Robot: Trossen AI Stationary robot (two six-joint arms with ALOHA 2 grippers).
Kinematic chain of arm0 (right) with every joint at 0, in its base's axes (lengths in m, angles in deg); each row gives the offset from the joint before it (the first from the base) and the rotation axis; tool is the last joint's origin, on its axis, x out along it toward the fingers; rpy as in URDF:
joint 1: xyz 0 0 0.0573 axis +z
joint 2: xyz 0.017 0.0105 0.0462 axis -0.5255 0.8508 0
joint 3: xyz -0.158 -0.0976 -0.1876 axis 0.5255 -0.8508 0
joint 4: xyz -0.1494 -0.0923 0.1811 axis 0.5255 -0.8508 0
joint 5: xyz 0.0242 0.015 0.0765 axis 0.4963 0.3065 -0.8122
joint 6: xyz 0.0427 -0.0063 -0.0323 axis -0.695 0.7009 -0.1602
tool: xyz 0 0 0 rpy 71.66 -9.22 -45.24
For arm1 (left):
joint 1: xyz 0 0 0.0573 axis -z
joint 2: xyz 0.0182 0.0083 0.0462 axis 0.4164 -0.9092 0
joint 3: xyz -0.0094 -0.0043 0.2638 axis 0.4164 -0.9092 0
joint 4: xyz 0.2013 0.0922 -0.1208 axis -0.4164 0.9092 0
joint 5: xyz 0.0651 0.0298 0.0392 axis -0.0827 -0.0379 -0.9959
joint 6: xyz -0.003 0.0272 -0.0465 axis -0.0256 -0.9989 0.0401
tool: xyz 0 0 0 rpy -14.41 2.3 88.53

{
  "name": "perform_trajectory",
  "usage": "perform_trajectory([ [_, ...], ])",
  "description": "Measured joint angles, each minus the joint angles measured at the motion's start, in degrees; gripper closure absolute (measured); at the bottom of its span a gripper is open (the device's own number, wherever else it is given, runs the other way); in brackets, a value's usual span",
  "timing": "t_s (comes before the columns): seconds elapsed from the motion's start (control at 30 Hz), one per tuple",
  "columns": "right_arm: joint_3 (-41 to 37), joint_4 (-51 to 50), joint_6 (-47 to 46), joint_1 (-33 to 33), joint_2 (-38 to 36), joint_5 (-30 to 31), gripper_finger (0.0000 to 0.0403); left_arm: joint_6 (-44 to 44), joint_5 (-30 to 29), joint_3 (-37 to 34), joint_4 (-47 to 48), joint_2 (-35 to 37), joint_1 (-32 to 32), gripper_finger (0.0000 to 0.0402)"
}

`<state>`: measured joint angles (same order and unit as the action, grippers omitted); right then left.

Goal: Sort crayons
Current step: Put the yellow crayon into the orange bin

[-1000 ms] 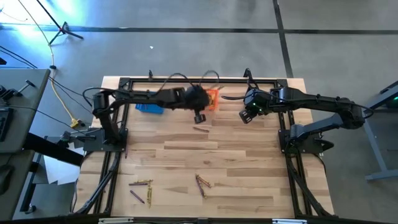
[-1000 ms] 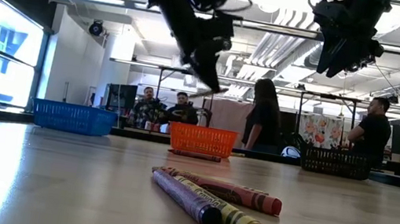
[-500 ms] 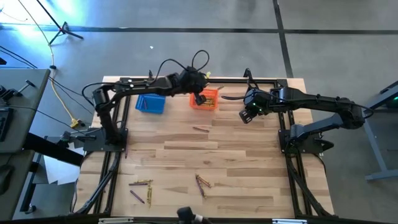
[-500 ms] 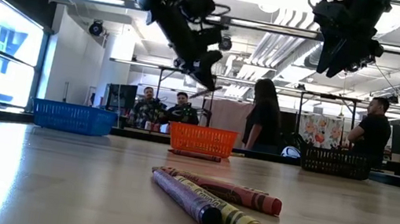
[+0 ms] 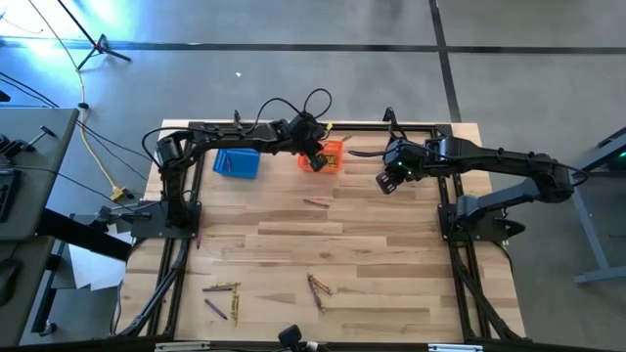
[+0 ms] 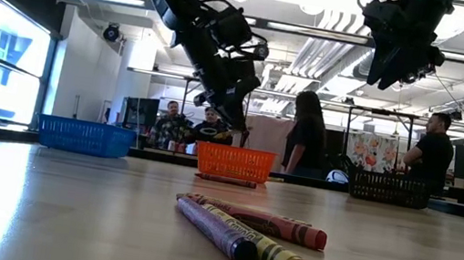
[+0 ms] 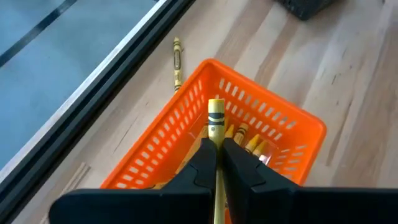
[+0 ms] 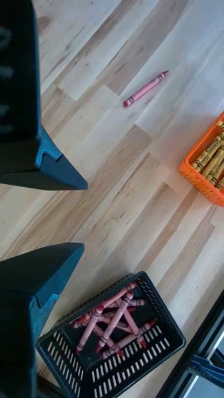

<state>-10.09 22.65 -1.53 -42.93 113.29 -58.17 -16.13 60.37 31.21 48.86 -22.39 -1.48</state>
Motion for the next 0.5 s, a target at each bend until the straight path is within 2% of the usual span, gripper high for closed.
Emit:
perform_trajectory([
  [0.17, 0.00, 0.01, -0.01, 0.01, 0.00, -0.01, 0.0269, 2.66, 0.10, 0.00, 0.38, 0.03, -0.28, 0.0390],
  [0.27, 0.01, 0.01, 0.00, 0.00, 0.00, -0.01, 0.0269, 5.21, 1.09, 0.00, 0.44, 0.03, -0.58, 0.0371],
  [0.5, 0.00, 0.01, -0.01, -0.01, -0.02, -0.01, 0.0269, 4.73, 2.79, 0.00, 0.46, 0.63, 0.72, 0.0329],
])
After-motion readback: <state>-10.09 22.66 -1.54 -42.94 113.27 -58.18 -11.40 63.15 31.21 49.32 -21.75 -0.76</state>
